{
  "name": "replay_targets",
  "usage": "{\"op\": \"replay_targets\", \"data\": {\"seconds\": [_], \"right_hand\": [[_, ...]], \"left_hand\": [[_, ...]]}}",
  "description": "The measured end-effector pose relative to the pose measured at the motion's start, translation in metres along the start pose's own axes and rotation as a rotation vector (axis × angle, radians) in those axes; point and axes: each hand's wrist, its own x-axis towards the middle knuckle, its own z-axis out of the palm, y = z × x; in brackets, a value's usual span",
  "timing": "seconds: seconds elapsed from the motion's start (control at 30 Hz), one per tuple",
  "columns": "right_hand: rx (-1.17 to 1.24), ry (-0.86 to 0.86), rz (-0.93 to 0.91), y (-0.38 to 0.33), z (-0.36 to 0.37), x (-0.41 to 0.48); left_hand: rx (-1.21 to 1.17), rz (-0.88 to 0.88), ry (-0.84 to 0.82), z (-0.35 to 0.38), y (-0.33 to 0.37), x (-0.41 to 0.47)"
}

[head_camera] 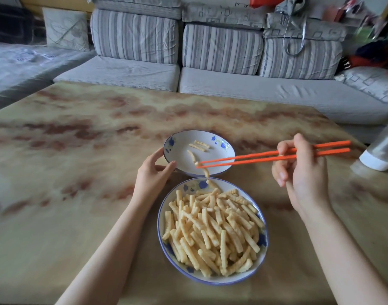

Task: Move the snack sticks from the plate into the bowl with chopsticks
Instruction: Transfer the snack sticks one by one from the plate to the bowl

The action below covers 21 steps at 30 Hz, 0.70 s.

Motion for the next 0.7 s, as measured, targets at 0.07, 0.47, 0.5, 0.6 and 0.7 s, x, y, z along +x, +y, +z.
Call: {"op": "replay_targets", "data": {"seconds": [0.07,0.47,0.5,0.6,0.7], "right_hand": [[0.074,0.04,-0.019,-0.004,0.004,0.008],[-0.197,0.132,-0.01,0.04,0.04,0.055],[-0.202,0.132,-0.001,0.044,0.042,0.056],[-0.23,0.128,0.016,0.055,0.046,0.059],[-0.242,0.108,0.029,0.059,0.045,0.058]], "left_hand": [[0.006,-0.001,0.0,0.0,0.0,0.0],[0.015,-0.005,0.003,0.001,-0.001,0.002],[0.017,-0.007,0.004,0.001,-0.002,0.002],[0.016,-0.01,0.003,0.0,-0.002,0.001],[0.012,-0.012,0.004,0.0,-0.001,0.001]]}}
